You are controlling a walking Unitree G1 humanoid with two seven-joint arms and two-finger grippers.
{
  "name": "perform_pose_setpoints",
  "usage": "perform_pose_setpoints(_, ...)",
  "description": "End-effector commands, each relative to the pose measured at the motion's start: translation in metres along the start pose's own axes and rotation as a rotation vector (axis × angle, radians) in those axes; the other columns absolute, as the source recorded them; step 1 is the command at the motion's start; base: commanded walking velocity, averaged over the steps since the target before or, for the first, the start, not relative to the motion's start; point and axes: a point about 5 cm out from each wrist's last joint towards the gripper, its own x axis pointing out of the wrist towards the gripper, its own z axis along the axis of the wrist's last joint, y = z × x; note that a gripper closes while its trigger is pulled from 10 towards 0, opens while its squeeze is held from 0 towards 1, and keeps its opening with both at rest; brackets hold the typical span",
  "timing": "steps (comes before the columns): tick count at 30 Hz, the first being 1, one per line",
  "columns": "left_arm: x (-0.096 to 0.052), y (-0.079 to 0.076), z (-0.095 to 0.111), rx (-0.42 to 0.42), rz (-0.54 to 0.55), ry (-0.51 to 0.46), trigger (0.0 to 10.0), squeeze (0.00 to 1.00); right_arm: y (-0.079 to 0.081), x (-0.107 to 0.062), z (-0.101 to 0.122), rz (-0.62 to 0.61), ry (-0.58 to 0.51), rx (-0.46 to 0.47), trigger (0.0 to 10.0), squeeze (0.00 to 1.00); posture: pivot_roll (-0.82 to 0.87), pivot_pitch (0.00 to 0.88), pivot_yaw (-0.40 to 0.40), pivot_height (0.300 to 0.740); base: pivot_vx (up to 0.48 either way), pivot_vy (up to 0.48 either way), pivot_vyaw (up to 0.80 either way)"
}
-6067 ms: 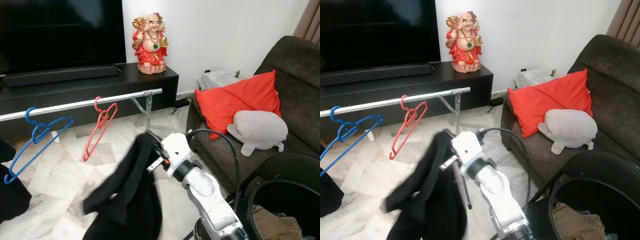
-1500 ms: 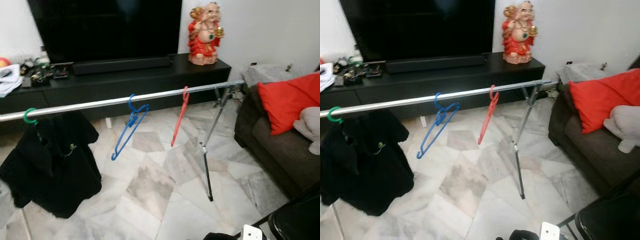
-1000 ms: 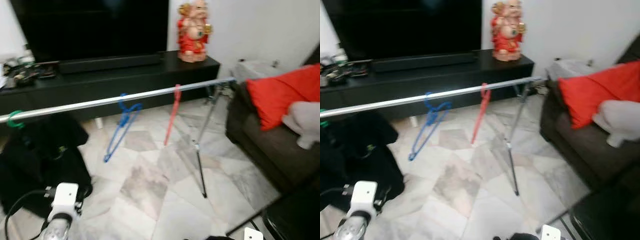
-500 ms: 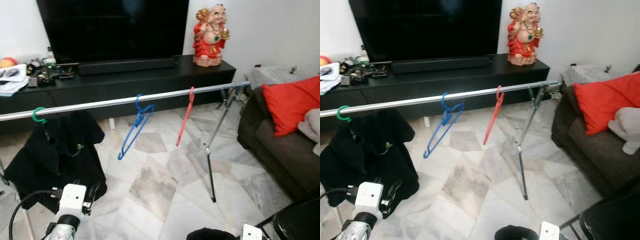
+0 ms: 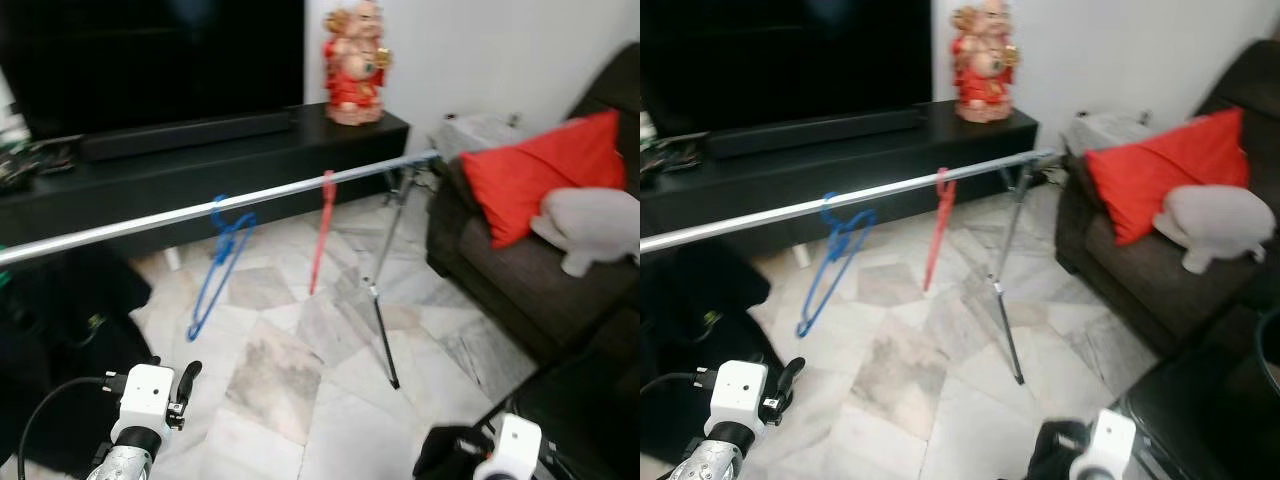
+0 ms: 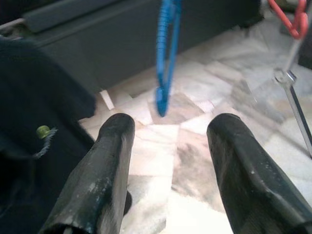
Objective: Hang hanger
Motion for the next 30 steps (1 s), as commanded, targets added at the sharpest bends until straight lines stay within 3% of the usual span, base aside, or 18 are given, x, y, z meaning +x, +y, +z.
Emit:
perform_pose_setpoints(1, 0.0017, -0.0029, 0.004, -0.006, -0.016, -0.005, 10.0, 0.0, -0.0068, -0.0016, -0.0011, -0.023, -0.007, 0.006, 10.0, 0.0, 0.16, 0.0, 0.025, 0.74, 0.0, 0.0, 0.0)
perform_pose_setpoints(5, 0.0033, -0.0025, 0.0077, 0.002, -0.02, -0.014, 10.0, 0.0, -0.0076, -0.0019, -0.0031, -0.043, 0.009, -0.037, 10.0, 0.0, 0.17, 0.0, 0.026, 0.74, 0.0, 0.0, 0.0)
perform_pose_setpoints(24, 0.0051, -0.0064, 0.0125, 0.01, -0.052, -0.011, 10.0, 0.0, 0.0006, -0.0033, -0.0078, -0.038, 0.01, -0.038, 10.0, 0.0, 0.18, 0.0, 0.025, 0.74, 0.0, 0.0, 0.0)
perform_pose_setpoints(30, 0.0047, -0.0087, 0.0121, 0.006, -0.054, -0.012, 10.0, 0.0, 0.0005, -0.0013, -0.0021, -0.034, -0.007, -0.04, 10.0, 0.0, 0.18, 0.0, 0.016, 0.74, 0.0, 0.419, 0.0)
